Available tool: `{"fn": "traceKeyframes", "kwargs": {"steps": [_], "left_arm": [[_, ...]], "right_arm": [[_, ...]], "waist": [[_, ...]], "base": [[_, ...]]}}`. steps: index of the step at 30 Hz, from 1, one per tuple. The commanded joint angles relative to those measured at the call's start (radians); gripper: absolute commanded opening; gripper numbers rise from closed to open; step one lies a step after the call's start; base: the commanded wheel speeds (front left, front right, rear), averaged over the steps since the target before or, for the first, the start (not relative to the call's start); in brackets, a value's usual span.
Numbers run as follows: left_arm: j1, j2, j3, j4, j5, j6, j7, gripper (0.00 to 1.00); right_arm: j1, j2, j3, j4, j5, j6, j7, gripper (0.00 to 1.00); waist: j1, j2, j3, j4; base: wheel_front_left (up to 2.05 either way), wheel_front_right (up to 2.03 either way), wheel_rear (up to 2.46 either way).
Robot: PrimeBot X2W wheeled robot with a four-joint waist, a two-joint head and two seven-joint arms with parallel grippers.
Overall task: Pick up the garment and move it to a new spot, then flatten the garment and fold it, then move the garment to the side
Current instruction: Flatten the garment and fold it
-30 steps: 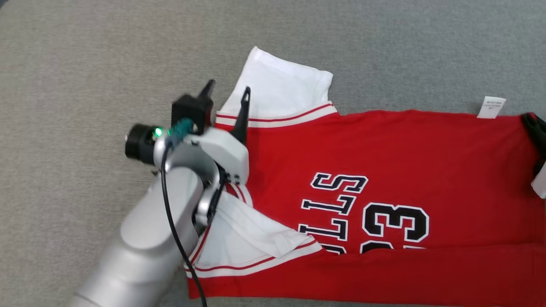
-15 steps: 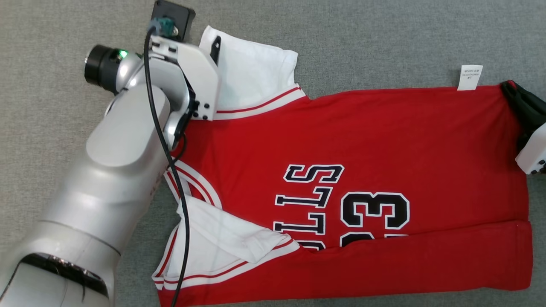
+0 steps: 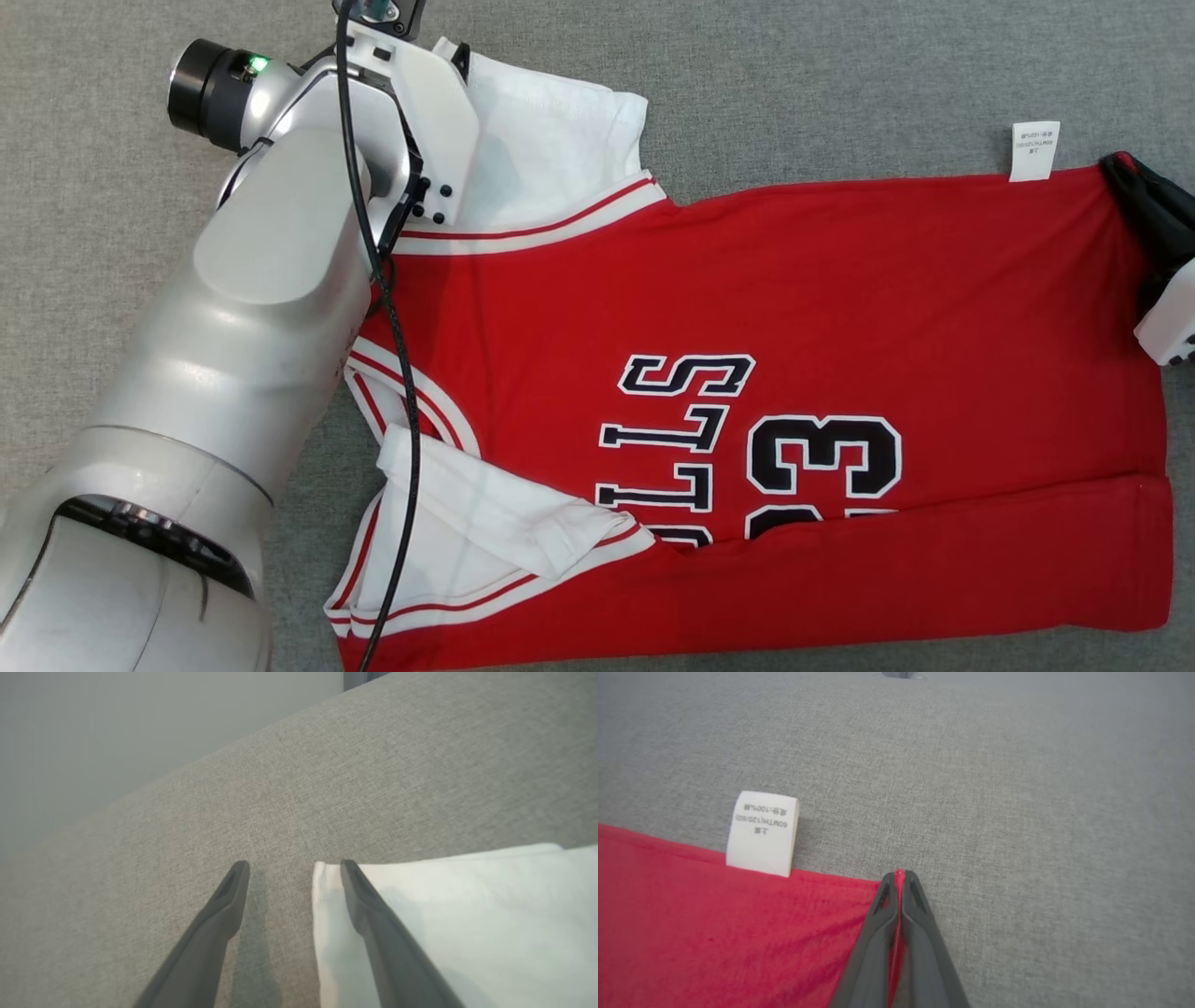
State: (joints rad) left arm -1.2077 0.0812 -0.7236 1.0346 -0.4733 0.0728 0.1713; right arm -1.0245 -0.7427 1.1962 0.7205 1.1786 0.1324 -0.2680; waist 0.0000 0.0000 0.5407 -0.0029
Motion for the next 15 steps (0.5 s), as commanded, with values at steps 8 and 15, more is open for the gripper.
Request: {"fn": "traceKeyframes", "kwargs": {"steps": [8,15], "left_arm": [[-0.036,-0.017,-0.028,0.078,-0.012,-0.03,0.014,1.0],[-0.047,-0.023,-0.039,0.104,-0.036,-0.057,0.016,0.0]], "right_arm": [[0.006,-0.003,0.027,0.007,0.001,-0.004,0.009,0.0],[0.002,-0.005,0.035,0.009,0.005,-0.004,0.009,0.0]], "waist": [[0.0,0.0,0.01,0.003],[0.0,0.0,0.009,0.005]], "base": [[0.0,0.0,0.0],[0.0,0.0,0.0]]}}
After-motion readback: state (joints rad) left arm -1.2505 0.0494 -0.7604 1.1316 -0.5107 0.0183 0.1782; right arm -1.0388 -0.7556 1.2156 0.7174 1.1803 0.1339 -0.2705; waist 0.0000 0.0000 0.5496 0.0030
